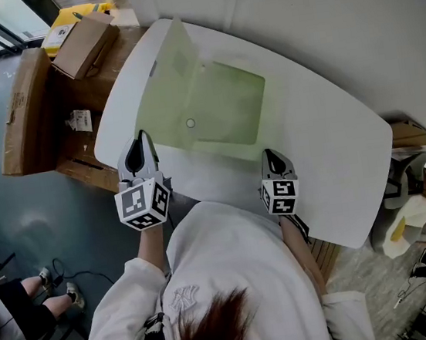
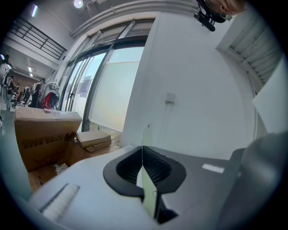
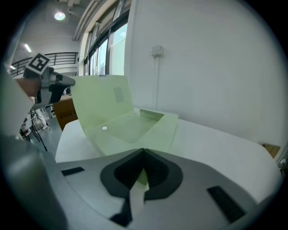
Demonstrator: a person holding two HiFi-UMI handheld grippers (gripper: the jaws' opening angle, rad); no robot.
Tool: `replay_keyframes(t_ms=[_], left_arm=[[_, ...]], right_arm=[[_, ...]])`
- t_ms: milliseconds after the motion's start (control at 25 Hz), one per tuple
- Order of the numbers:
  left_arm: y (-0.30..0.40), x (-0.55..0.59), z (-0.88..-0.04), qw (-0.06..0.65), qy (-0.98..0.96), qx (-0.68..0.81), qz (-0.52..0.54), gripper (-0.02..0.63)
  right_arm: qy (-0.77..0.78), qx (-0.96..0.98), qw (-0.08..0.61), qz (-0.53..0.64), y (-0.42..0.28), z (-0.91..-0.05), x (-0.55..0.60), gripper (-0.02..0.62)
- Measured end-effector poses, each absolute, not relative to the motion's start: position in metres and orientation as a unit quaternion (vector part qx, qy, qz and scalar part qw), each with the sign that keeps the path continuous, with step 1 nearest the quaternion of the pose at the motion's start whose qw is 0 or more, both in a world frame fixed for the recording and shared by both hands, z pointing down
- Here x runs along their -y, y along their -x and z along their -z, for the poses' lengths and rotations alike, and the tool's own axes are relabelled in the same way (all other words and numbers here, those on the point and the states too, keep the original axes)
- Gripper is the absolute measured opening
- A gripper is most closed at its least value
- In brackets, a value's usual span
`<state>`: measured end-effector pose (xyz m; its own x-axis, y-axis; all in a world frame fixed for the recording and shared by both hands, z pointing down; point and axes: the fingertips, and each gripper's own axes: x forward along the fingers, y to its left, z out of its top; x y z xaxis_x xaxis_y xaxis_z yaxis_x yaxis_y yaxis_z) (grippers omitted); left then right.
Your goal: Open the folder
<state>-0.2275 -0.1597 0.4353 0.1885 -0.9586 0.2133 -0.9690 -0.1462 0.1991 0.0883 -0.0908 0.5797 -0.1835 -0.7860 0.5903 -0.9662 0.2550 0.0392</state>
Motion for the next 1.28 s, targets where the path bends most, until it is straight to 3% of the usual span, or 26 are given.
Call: replay_keyframes(t_ms=[1280], left_arm=[[0.266,0.169,-0.46,0.179,-0.718,0.672,-0.016,0.014]], right_arm=[[-0.588,0.747,0.257,-0.175,-0.089,-0.58,0.091,0.006]])
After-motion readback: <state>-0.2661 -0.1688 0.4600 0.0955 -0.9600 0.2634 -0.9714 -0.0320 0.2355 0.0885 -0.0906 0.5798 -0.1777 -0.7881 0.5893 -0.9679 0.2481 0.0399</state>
